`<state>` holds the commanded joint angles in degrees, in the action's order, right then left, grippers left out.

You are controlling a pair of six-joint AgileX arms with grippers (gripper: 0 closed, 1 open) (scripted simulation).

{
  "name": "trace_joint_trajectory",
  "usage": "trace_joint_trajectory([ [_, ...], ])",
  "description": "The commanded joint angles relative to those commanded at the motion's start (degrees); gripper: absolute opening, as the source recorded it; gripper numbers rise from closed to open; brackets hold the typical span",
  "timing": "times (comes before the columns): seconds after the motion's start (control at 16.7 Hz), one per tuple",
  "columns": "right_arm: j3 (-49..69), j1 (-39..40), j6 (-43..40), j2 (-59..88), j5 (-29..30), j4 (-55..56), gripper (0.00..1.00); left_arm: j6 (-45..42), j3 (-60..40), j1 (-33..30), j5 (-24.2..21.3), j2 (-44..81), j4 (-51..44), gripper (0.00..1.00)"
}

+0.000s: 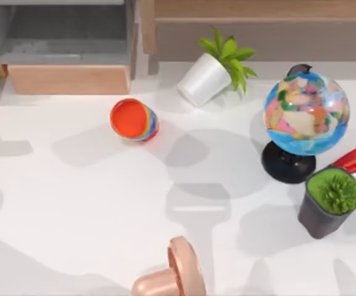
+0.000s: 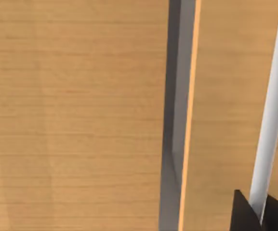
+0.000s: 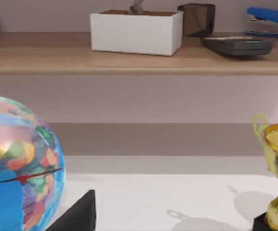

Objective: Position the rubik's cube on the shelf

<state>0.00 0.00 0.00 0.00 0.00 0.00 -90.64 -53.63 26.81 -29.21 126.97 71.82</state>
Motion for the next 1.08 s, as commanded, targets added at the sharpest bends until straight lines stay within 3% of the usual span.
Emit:
trace_joint_trajectory([
  [0.24,0.0,0.0,0.0,0.0,0.0,0.0,1.0,0.0,0.7,0.3,-0.2,-0.4,0.5,0.0],
  [0.66,0.0,0.0,0.0,0.0,0.0,0.0,1.0,-0.2,13.4,5.0,-5.0,-5.5,7.2,0.0],
  [1.08,0.0,0.0,0.0,0.0,0.0,0.0,1.0,-0.4,15.7,6.5,-6.5,-6.7,9.0,0.0],
])
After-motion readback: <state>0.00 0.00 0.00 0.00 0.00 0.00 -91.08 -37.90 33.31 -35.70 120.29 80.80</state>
